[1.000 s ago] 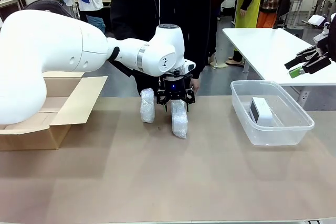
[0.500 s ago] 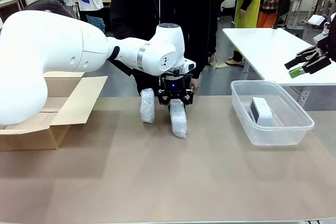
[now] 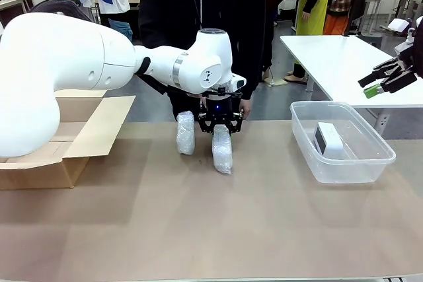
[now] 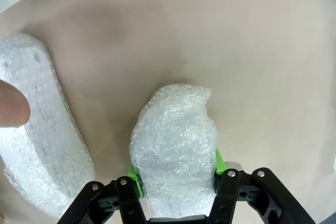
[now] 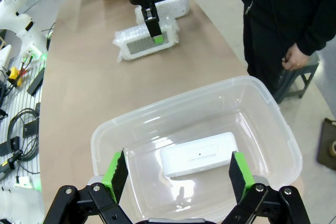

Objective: Separate and place wrapped and unwrapped clocks.
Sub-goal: Pick up the Digital clock indicated by the person.

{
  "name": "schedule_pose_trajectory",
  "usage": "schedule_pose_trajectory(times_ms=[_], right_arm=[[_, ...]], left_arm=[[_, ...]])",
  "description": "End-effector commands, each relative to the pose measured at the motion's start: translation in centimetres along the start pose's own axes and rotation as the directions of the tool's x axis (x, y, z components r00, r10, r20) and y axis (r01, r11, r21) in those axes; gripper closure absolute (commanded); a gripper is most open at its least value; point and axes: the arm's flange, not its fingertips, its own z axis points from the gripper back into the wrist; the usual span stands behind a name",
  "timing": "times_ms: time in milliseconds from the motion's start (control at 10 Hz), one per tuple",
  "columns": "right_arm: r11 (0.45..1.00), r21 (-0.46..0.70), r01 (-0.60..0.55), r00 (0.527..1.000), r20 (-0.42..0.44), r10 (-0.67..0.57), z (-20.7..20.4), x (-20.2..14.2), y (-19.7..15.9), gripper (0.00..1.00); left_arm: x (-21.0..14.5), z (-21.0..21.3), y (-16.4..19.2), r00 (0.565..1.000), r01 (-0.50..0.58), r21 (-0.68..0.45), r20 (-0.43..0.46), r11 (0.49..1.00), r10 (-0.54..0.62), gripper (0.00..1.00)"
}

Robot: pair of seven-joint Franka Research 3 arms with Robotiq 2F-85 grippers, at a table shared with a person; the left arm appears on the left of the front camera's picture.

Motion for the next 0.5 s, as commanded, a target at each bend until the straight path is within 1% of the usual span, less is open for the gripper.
schedule_pose_trajectory(times_ms=[0,200,300,400], right_arm=[[1.000,-0.010,0.007,1.000,-0.005,-0.007,-0.17,0.06,0.12,0.00],[1.000,-0.010,0.007,1.000,-0.005,-0.007,-0.17,0.06,0.12,0.00],[1.000,-0.010,0.007,1.000,-0.005,-0.007,-0.17,0.06,0.12,0.00],[1.000,-0.010,0.007,1.000,-0.005,-0.007,-0.17,0.06,0.12,0.00]], left_arm=[[1.25,0.47,-0.36,1.000,0.026,0.026,-0.005,0.999,-0.026,1.00],[1.30,0.49,-0.34,0.999,0.032,0.024,-0.005,0.999,-0.031,1.00],[1.25,0.67,-0.37,0.999,0.036,0.019,-0.003,0.999,-0.036,0.66],[1.24,0.90,-0.43,0.999,0.041,0.015,-0.002,0.999,-0.041,0.66]])
